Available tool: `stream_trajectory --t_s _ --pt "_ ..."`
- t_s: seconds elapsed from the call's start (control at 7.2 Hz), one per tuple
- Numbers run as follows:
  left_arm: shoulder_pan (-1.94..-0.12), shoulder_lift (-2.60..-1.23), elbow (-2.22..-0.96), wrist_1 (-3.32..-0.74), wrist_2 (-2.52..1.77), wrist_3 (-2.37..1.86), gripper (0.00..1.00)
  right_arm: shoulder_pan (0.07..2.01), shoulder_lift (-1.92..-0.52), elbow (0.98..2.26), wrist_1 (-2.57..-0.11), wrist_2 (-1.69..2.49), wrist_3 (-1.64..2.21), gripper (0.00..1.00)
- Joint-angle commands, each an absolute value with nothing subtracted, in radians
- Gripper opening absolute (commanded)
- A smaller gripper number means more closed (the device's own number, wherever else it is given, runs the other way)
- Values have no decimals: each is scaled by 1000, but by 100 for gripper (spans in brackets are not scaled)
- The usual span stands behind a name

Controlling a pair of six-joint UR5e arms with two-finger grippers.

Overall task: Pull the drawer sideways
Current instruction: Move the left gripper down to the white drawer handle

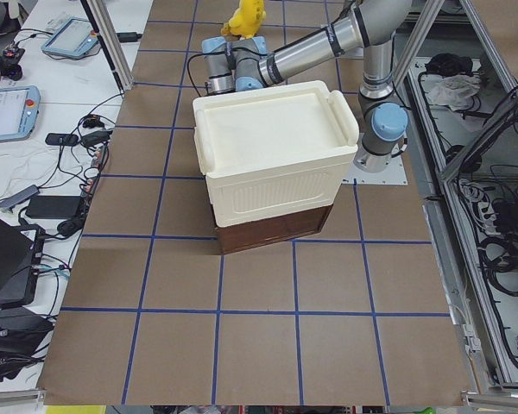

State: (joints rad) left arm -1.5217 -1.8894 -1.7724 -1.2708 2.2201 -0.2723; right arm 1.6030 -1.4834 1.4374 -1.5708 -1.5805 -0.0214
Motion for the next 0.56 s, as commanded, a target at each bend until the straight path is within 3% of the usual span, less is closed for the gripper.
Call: stream_trajectory --t_s 0.0,0.14,0.42 --pt "-1522 -1890 -1775 -1278 2258 -278 94 1603 -1483 1437 -1571 -1580 -21 100" --pt "-1522 -1885 -1792 -1278 2258 -303 89 1603 -1483 1437 -1571 -1580 -21 100" --pt "-1522 -1894 -1821 -1279 2258 -373 87 1603 -1483 1437 -1571 -1582 -21 100"
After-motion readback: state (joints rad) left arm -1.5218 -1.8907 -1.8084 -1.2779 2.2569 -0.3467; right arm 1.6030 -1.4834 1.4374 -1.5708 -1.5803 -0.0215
